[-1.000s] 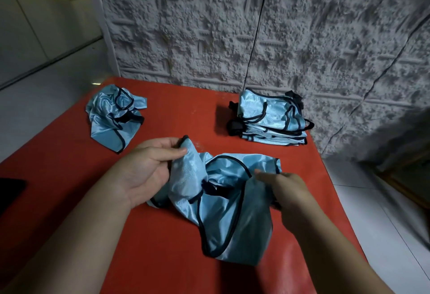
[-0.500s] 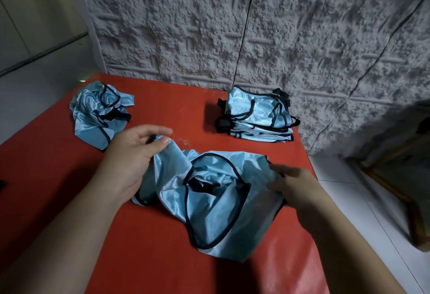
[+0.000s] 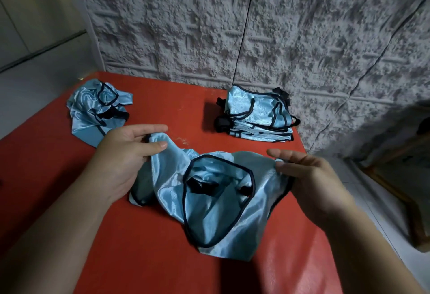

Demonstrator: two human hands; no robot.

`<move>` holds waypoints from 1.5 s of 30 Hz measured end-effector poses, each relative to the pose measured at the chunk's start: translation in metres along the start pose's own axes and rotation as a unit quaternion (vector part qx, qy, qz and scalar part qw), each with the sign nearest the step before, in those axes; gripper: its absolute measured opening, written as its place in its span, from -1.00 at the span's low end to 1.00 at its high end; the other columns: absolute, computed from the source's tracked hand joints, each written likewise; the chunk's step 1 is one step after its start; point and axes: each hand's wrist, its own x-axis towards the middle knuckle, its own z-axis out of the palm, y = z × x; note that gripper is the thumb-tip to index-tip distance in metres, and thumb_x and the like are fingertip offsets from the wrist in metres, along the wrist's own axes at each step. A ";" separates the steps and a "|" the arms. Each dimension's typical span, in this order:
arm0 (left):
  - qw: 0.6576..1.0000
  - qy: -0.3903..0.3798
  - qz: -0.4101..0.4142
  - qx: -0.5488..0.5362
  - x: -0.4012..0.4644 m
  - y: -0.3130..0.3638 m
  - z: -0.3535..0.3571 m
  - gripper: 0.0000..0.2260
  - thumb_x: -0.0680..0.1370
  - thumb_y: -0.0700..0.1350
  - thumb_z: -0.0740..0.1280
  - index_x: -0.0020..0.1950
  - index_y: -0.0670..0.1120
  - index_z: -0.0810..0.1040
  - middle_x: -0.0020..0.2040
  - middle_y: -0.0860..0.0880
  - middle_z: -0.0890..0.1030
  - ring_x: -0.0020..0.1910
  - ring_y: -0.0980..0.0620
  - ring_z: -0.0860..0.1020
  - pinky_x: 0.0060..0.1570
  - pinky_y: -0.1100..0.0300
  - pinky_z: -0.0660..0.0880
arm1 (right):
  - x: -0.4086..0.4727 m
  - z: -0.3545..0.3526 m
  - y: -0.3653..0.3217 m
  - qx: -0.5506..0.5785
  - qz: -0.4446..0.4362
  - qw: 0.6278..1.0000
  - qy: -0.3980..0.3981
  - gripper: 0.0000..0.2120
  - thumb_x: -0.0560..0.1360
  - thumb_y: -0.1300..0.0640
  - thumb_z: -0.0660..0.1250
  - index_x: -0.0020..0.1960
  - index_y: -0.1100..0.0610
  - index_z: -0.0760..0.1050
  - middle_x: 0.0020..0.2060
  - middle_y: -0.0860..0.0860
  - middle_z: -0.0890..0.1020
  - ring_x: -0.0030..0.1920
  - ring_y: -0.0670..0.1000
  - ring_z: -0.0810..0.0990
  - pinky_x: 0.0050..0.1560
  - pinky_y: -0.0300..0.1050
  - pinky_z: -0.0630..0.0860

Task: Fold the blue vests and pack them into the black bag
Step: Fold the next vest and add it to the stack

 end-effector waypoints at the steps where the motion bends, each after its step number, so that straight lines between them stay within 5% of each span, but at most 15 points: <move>1: 1.000 -0.003 0.003 0.008 0.001 0.002 -0.003 -0.63 0.43 -0.40 0.47 0.12 -0.03 0.72 0.09 -0.10 0.71 0.21 0.00 0.64 0.38 0.03 0.45 | -0.001 -0.004 -0.005 -0.051 -0.021 0.998 -0.010 -0.72 0.44 0.42 0.40 0.07 0.18 0.71 -0.06 0.22 0.72 -0.07 0.21 0.68 0.09 0.06 0.57; 3: 0.999 -0.007 0.021 0.044 0.003 0.005 -0.011 -0.59 0.41 -0.41 0.48 0.11 0.03 0.73 0.03 -0.11 0.70 0.20 0.00 0.63 0.39 0.03 0.43 | -0.002 -0.011 -0.013 -0.244 -0.068 0.967 -0.025 -0.57 0.38 0.42 0.49 0.21 0.14 0.66 0.05 0.08 0.73 0.06 0.04 0.69 0.16 -0.03 0.56; 5: 0.992 0.007 0.052 0.113 0.003 0.005 -0.014 -0.62 0.40 -0.37 0.52 0.06 0.06 0.73 -0.24 0.07 0.65 -0.13 0.15 0.62 0.29 0.13 0.43 | -0.004 -0.012 -0.018 -0.425 -0.093 0.900 -0.019 -0.47 0.35 0.42 0.50 0.28 0.13 0.63 0.02 0.03 0.72 -0.07 -0.13 0.64 -0.05 -0.14 0.57; 8: 0.954 0.053 0.117 0.270 0.000 0.004 -0.011 -0.74 0.45 -0.28 0.54 0.01 0.05 0.73 -0.60 0.16 0.32 -0.58 0.16 0.26 -0.38 0.37 0.31 | -0.009 -0.007 -0.021 -0.590 -0.095 0.802 -0.012 -0.61 0.35 0.35 0.41 0.15 0.14 0.68 -0.11 0.08 0.71 -0.12 0.01 0.66 -0.16 -0.11 0.56; 11: 0.905 0.082 0.152 0.388 -0.008 0.004 -0.011 -0.84 0.46 -0.21 0.55 0.01 -0.02 0.75 -0.36 0.09 0.60 -0.40 0.16 0.47 -0.30 0.31 0.35 | -0.014 -0.011 -0.021 -0.653 -0.079 0.753 -0.010 -0.71 0.33 0.30 0.39 0.02 0.16 0.71 -0.08 0.16 0.72 -0.01 0.13 0.69 -0.07 -0.03 0.58; 13: 0.889 0.083 0.175 0.415 -0.014 0.003 -0.013 -0.87 0.47 -0.22 0.54 -0.01 -0.08 0.76 -0.12 -0.03 0.70 -0.19 0.09 0.54 -0.07 0.21 0.40 | -0.020 -0.015 -0.021 -0.661 -0.081 0.746 -0.008 -0.83 0.34 0.31 0.40 -0.10 0.20 0.69 -0.18 0.21 0.69 -0.03 0.06 0.71 -0.15 -0.01 0.55; 15: 0.881 0.084 0.201 0.419 -0.022 0.007 -0.018 -0.91 0.49 -0.23 0.52 -0.03 -0.11 0.75 -0.06 -0.05 0.70 -0.11 0.08 0.53 0.00 0.17 0.39 | -0.029 -0.016 -0.027 -0.667 -0.091 0.740 -0.001 -0.94 0.37 0.28 0.39 -0.19 0.21 0.64 -0.39 0.16 0.56 -0.27 -0.06 0.62 -0.28 -0.07 0.50; 19: 0.889 0.090 0.228 0.387 -0.037 0.025 -0.022 -0.91 0.51 -0.23 0.49 -0.09 -0.05 0.73 -0.14 0.07 0.67 -0.15 0.11 0.57 -0.05 0.19 0.40 | -0.049 -0.007 -0.049 -0.646 -0.139 0.749 0.039 -0.83 0.47 0.22 0.40 -0.27 0.21 0.52 -0.45 0.09 0.48 -0.36 0.09 0.44 -0.38 -0.09 0.29; 26: 0.879 0.093 0.245 0.398 -0.057 0.104 -0.018 -0.94 0.51 -0.15 0.49 -0.11 0.02 0.71 -0.25 0.22 0.57 -0.25 0.24 0.51 -0.20 0.27 0.38 | -0.067 0.031 -0.131 -0.611 -0.274 0.735 0.106 -0.75 0.52 0.27 0.36 -0.32 0.21 0.44 -0.40 0.13 0.43 -0.26 0.20 0.48 -0.30 -0.06 0.16; 31: 0.898 0.103 0.251 0.346 -0.080 0.189 -0.016 -0.95 0.55 -0.16 0.46 -0.09 -0.02 0.69 -0.36 0.10 0.60 -0.41 0.11 0.59 -0.38 0.23 0.51 | -0.098 0.049 -0.210 -0.616 -0.334 0.697 0.151 -0.85 0.55 0.22 0.33 -0.19 0.18 0.59 -0.16 0.10 0.52 -0.17 0.12 0.52 -0.28 -0.02 0.44; 36: 0.936 0.118 0.224 0.245 -0.101 0.279 -0.025 -0.94 0.64 -0.20 0.34 0.08 -0.15 0.58 -0.39 -0.20 0.65 -0.53 -0.07 0.63 -0.55 0.14 0.55 | -0.152 0.058 -0.293 -0.615 -0.337 0.681 0.214 -0.77 0.56 0.25 0.31 -0.11 -0.04 0.64 -0.26 0.02 0.64 -0.30 0.08 0.55 -0.31 -0.07 0.53; 41: 0.904 0.141 0.326 0.239 -0.133 0.367 -0.037 -0.92 0.66 -0.19 0.29 0.07 -0.20 0.52 -0.08 -0.17 0.59 -0.56 -0.01 0.62 -0.63 0.21 0.49 | -0.204 0.061 -0.362 -0.542 -0.433 0.678 0.242 -0.84 0.58 0.24 0.31 -0.05 0.17 0.67 -0.28 0.14 0.64 -0.30 0.20 0.59 -0.22 0.05 0.61; 45: 0.878 0.165 0.363 0.265 -0.145 0.408 -0.052 -0.93 0.62 -0.20 0.35 0.02 -0.20 0.57 -0.28 -0.15 0.58 -0.62 0.13 0.54 -0.64 0.26 0.46 | -0.226 0.064 -0.392 -0.523 -0.485 0.661 0.233 -0.81 0.61 0.30 0.24 0.04 0.28 0.64 -0.17 0.17 0.66 -0.16 0.19 0.59 -0.08 0.09 0.59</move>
